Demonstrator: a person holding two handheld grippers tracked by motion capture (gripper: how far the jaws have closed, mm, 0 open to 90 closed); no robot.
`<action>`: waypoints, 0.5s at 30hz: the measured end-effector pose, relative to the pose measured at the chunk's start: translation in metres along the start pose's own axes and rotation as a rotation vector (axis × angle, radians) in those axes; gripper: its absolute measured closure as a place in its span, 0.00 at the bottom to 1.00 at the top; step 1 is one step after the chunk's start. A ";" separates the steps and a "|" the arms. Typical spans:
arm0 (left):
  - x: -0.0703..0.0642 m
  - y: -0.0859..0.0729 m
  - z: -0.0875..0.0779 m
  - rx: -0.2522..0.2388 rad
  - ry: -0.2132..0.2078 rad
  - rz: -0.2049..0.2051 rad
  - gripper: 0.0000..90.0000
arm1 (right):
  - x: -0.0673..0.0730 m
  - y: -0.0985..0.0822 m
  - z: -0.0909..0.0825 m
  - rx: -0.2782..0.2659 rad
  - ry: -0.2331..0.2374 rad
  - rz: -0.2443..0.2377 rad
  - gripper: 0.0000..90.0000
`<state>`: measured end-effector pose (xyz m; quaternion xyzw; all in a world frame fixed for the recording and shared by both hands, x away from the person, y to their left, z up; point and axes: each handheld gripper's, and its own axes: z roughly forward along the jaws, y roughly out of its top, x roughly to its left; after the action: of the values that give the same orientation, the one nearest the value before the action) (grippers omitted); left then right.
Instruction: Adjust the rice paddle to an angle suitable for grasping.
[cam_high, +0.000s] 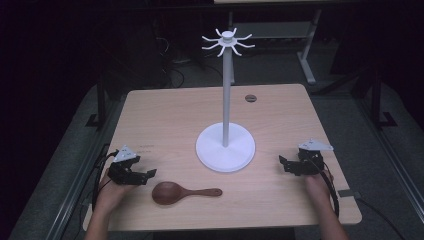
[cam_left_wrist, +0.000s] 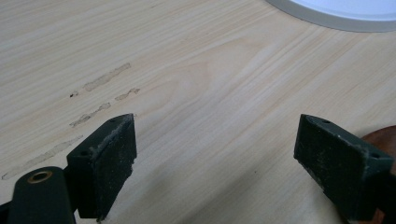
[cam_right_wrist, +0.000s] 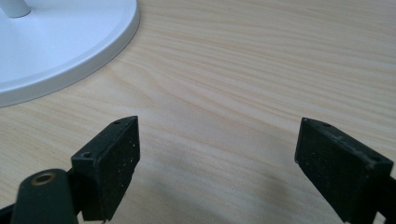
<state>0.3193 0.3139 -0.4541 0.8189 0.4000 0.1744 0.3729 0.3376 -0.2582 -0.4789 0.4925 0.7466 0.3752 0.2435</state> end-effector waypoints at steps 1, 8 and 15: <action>0.000 0.000 0.000 0.000 -0.001 -0.002 0.14 | 0.000 0.000 0.000 0.000 0.000 -0.001 0.15; -0.004 0.005 -0.003 0.002 -0.025 0.010 0.19 | -0.001 0.000 0.000 -0.005 0.004 0.008 0.15; -0.010 0.011 -0.004 0.008 -0.048 0.029 0.27 | -0.002 -0.001 -0.001 -0.019 0.010 0.020 0.15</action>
<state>0.3168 0.3037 -0.4431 0.8300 0.3799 0.1584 0.3765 0.3374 -0.2609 -0.4788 0.4955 0.7394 0.3872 0.2406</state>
